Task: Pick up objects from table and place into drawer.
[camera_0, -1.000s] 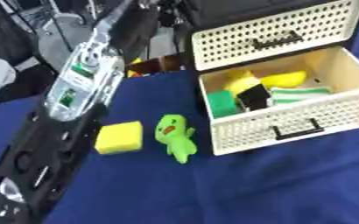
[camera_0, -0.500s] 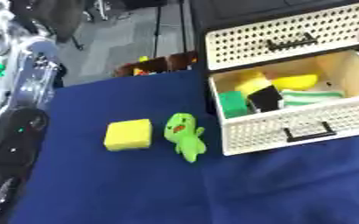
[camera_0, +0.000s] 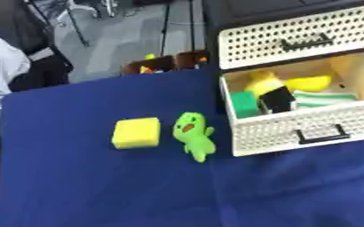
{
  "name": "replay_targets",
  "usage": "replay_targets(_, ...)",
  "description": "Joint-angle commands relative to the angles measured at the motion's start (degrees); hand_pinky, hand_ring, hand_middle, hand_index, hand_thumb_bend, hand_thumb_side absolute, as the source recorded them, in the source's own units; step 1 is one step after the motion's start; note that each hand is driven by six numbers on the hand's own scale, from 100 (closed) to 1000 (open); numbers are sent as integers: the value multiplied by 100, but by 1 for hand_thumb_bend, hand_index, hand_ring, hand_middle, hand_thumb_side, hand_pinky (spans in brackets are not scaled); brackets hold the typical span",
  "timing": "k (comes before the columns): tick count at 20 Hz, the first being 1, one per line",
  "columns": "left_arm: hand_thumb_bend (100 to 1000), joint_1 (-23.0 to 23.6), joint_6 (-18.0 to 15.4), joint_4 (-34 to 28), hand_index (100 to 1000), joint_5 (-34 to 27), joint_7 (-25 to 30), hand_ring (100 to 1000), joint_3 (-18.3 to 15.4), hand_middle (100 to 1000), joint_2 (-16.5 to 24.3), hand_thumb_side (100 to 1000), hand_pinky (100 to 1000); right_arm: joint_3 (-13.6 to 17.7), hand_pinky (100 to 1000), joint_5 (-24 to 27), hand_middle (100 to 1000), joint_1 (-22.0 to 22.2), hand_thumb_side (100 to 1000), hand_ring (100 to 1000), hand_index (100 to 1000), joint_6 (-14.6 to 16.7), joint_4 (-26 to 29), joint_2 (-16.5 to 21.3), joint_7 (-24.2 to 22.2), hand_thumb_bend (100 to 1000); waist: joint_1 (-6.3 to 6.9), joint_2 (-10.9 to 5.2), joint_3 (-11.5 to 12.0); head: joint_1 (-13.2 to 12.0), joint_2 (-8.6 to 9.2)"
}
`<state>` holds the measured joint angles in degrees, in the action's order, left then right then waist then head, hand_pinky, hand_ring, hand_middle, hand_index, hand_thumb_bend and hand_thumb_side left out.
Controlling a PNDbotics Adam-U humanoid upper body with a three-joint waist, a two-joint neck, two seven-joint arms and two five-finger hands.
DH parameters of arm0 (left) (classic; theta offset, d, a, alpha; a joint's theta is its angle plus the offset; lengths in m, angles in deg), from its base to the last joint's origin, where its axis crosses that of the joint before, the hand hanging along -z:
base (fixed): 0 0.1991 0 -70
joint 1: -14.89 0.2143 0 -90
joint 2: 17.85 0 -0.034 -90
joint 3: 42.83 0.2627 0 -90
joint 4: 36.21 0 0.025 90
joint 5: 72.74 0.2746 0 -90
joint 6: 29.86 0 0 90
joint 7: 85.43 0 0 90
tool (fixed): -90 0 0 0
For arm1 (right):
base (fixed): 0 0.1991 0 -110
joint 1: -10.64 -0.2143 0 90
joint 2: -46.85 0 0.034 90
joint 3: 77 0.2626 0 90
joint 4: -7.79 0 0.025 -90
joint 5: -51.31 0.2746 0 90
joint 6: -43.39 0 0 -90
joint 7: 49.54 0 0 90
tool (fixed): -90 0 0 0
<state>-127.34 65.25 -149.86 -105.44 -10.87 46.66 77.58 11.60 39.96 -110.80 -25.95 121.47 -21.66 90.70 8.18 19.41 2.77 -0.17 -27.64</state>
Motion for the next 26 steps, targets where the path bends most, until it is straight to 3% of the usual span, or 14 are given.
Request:
replay_targets(1, 487, 200, -220, -94, 848, 222, 22, 609, -432, 648, 547, 746, 428, 119, 470, -122, 477, 57, 986, 539, 776, 50, 90, 291, 149, 100, -103, -167, 137, 155, -60)
replay_targets(6, 498, 852, -621, -94, 848, 623, 180, 627, -1077, 661, 1155, 758, 452, -159, 474, -324, 479, 45, 1000, 526, 771, -286, 90, 586, -176, 100, -202, -194, 202, 144, -65)
replay_targets(9, 498, 1266, -876, -94, 842, 878, 213, 625, -1250, 655, 1181, 759, 451, -494, 474, -563, 481, -16, 1000, 519, 767, -540, 90, 898, -429, 100, -241, -221, 187, 143, -72)
replay_targets(22, 548, 2511, -1993, -94, 904, 1996, 185, 708, -1088, 724, 565, 826, 542, -1779, 499, -1586, 555, -230, 1000, 566, 783, -1657, 90, 1930, -1546, 100, -422, -258, 262, 285, -132)
replay_targets(26, 541, 2805, -2148, -94, 915, 2327, 198, 718, -1022, 733, 393, 841, 553, -2249, 502, -1834, 580, -213, 1000, 586, 790, -1888, 90, 2168, -1878, 100, -480, -284, 296, 303, -167)
